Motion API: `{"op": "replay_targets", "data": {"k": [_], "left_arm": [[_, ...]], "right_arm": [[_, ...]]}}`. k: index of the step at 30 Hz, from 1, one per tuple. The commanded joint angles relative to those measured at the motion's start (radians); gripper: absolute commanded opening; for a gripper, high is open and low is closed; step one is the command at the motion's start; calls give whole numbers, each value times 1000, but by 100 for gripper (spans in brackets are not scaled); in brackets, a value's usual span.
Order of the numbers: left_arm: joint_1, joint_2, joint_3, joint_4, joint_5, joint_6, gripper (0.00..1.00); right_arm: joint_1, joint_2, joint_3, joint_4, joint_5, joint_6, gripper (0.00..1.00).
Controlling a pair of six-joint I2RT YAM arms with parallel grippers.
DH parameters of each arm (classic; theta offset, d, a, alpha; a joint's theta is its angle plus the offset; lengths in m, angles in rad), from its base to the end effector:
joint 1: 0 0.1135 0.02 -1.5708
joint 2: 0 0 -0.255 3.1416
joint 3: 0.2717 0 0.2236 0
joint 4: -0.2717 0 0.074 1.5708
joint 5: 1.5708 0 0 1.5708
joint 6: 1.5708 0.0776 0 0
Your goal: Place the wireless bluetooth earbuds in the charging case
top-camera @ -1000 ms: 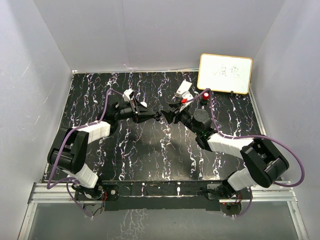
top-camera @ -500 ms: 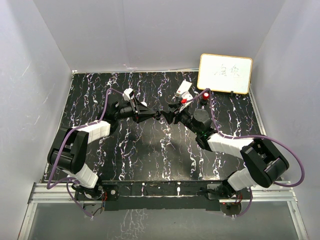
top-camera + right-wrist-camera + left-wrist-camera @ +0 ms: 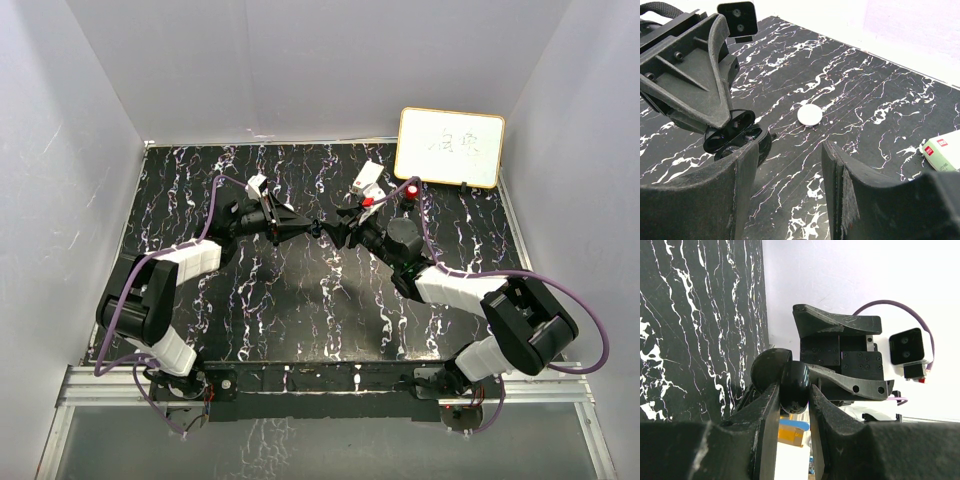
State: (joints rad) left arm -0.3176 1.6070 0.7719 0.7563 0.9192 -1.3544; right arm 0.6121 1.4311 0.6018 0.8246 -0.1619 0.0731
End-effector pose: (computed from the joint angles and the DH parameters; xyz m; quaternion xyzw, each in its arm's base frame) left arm 0.3027 -0.1645 0.2394 -0.0646 0.7209 -0.6697 0.1661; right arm 0.2587 0.1969 0.2470 -0.2431 0.6658 0.2902 0.6430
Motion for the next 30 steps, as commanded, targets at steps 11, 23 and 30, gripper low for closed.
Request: {"op": "replay_targets", "data": {"k": [11,23,30], "left_arm": [[-4,26,41,23,3,-11,0],[-3,30,46,20,8,-6,0],[75,-25,-42,15,53,39,0]], "right_arm": [[-4,-47,14,37,-23,5,51],[-3,-50,14,38,11,10,52],[-5,-46,87,-138,153,59,54]]}}
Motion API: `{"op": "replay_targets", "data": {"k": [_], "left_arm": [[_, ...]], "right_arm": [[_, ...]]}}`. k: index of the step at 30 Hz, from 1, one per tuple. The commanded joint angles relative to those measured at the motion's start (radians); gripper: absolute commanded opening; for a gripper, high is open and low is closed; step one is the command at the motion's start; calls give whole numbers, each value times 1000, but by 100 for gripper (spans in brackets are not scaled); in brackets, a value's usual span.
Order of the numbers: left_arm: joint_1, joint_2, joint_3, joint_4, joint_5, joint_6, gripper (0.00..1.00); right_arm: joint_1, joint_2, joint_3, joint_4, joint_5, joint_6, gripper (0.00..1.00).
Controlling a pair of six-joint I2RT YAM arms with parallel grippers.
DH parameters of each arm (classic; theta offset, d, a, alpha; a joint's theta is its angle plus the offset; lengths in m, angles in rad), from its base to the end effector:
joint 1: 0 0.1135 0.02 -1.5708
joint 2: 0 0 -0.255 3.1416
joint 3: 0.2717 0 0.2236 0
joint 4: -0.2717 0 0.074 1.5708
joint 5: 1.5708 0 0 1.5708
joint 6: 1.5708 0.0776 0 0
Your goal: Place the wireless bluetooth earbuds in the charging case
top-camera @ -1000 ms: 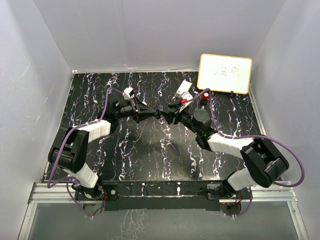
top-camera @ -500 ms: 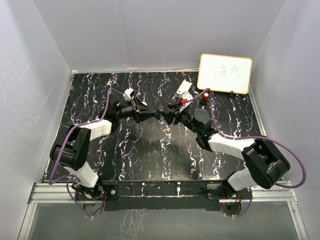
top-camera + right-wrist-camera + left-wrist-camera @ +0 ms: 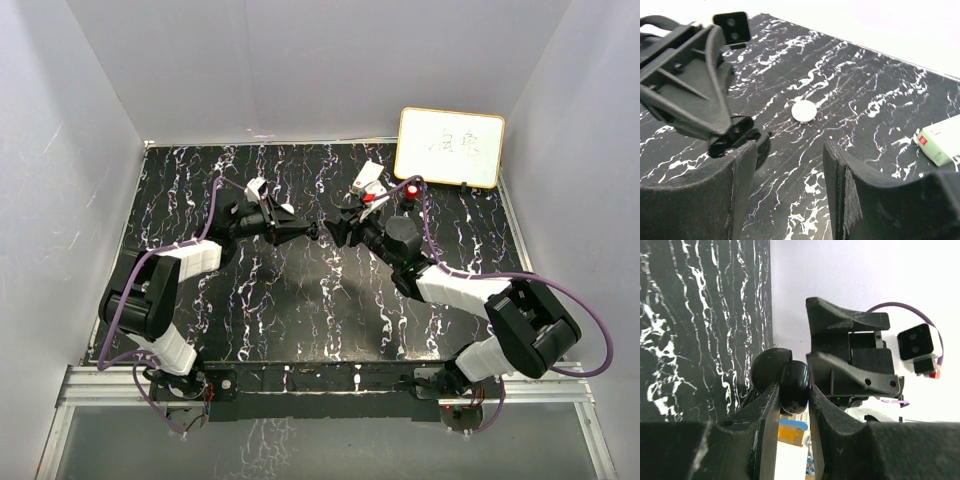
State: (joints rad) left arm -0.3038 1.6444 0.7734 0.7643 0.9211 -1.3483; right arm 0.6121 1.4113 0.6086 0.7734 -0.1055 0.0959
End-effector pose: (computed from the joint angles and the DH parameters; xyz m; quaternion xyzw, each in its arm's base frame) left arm 0.3094 -0.1618 0.2288 -0.0749 0.7257 -0.6643 0.1628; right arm 0.2600 0.1925 0.2476 -0.2184 0.6833 0.2766 0.6395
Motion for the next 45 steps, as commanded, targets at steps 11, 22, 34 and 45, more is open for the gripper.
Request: {"op": "replay_targets", "data": {"k": [11,22,34,45], "left_arm": [[293,-346,-74,-481,43,354,0],[423,-443,-179,-416,112,276,0],[507,-517,-229,-370,154,225,0],[536,-516,-226,-365,182,221,0]], "right_arm": [[12,211,358,-461,-112,35,54],[113,520,618,-578,-128,54,53],[138,706,791,-609,-93,147,51],[160,756,836,-625,-91,176,51]]}}
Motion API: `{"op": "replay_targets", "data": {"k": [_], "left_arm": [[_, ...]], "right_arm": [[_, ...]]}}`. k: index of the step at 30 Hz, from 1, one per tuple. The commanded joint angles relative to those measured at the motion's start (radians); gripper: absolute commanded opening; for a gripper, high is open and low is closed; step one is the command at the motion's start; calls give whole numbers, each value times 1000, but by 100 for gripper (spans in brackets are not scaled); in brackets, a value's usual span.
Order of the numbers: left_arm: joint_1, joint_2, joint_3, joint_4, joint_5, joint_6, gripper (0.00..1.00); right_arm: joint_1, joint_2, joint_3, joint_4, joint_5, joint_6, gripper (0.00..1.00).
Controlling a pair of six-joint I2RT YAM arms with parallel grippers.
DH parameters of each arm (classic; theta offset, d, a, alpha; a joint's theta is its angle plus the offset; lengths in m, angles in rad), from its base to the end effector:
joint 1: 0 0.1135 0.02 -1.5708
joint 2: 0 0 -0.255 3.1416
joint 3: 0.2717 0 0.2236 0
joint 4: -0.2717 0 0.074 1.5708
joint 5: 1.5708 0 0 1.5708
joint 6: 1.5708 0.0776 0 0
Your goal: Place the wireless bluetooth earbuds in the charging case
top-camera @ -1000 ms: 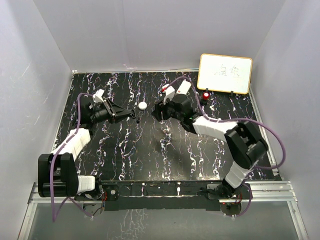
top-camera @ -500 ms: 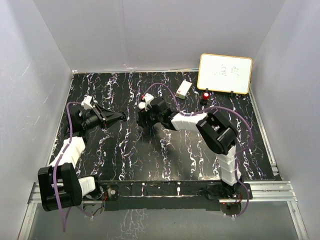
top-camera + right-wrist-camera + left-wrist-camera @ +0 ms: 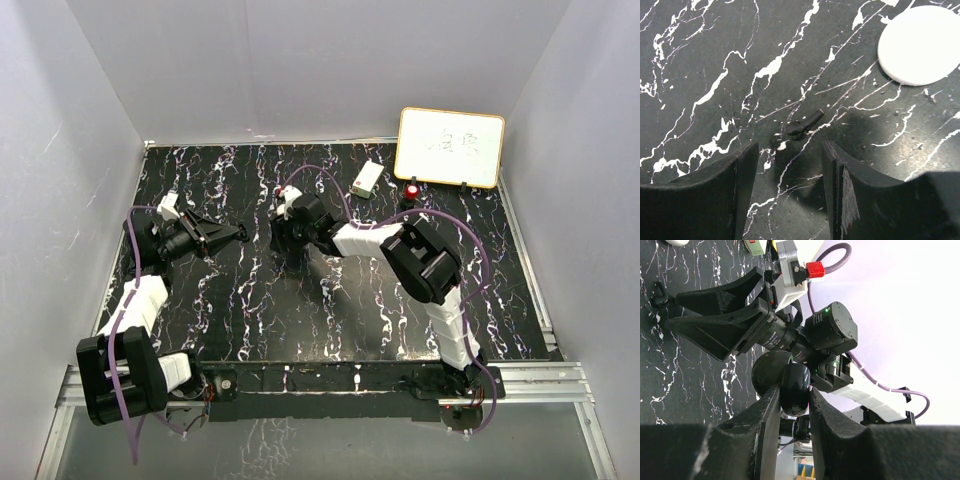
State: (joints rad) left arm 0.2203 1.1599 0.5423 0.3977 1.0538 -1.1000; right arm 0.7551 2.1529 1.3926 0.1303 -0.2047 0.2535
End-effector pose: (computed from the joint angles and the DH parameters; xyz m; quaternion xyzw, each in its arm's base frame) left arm 0.2471 -0.0138 0.2470 -0.1653 0.7257 -0.5852 0.3219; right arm 0.3379 0.3396 0.1332 -0.2649 0.8475 0.2976 0.3507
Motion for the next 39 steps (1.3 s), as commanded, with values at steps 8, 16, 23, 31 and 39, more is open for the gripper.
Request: {"op": "replay_targets", "data": {"k": [8,16,23,31,39], "left_arm": [[23,-33,8,2,58,-30,0],[31,-27,12,0,65,-28,0],[39,-22,18,0,72,-27,0],[45,-16,21,1,75,-25,0],[48,-15,17,22,73,-37,0]], "right_arm": [[42,24,57,14,20,29,50],[48,49,87,15,19,39,50],[50,85,132,13,19,50,50],[58,-13,98,72,10,17,50],[51,-61,161,-45,47,-102,52]]}}
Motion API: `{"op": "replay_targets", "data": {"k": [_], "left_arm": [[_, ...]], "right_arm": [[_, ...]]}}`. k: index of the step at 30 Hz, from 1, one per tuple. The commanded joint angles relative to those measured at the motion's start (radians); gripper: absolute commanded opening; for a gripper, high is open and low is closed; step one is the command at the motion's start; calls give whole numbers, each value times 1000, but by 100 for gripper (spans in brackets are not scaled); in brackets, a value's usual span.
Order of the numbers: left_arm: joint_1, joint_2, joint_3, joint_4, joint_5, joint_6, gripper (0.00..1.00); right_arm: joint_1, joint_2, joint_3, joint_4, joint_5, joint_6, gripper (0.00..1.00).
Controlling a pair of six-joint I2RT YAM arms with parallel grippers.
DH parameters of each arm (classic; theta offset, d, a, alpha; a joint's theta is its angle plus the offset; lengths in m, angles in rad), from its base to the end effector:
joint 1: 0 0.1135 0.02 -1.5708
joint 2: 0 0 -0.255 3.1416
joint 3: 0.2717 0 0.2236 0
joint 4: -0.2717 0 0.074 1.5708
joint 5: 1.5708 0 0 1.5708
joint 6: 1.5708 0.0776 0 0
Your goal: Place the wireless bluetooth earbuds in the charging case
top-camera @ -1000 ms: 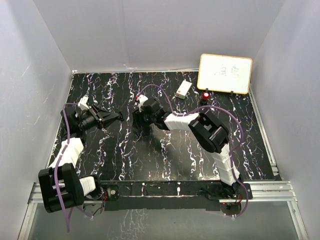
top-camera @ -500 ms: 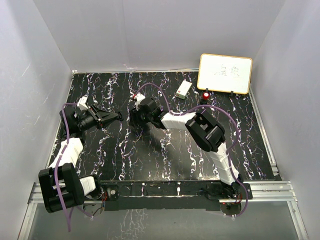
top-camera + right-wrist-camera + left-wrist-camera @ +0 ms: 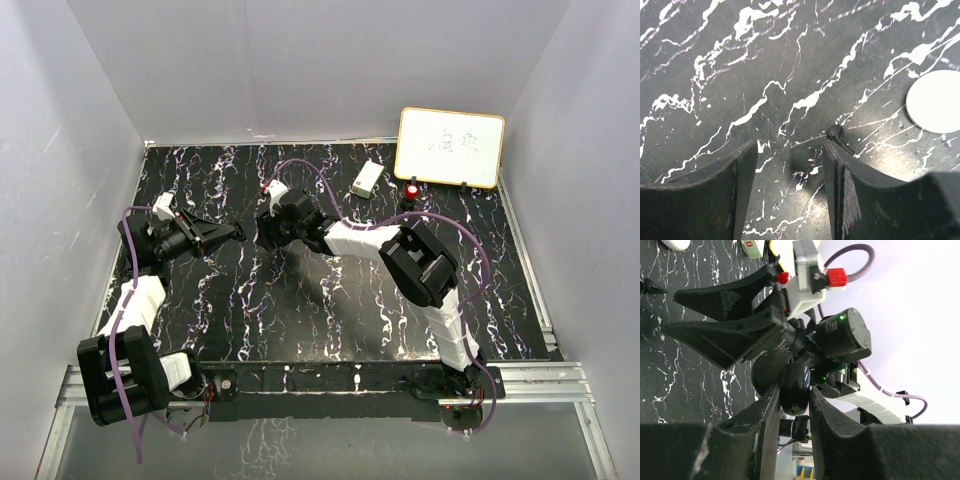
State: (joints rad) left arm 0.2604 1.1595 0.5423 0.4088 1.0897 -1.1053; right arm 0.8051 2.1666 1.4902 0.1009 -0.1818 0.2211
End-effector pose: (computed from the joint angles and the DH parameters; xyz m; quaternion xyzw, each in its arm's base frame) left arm 0.2457 -0.0057 0.2488 -0.1660 0.7213 -0.5880 0.3261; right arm 0.3328 0.3664 0.1547 -0.2934 0.8256 0.3028 0.3750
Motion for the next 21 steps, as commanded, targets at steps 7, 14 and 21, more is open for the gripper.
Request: {"op": "replay_targets", "data": {"k": [7,14,21], "left_arm": [[11,-19,15,12,38,-35,0],[13,-20,15,12,39,-35,0],[12,-18,10,16,37,-36,0]], "right_arm": [[-18,-41,92,-40,-10,-97,53],[-45,-6,148,-80,-26,-155,54],[-87,31,176,-102,-133,-143,54]]}}
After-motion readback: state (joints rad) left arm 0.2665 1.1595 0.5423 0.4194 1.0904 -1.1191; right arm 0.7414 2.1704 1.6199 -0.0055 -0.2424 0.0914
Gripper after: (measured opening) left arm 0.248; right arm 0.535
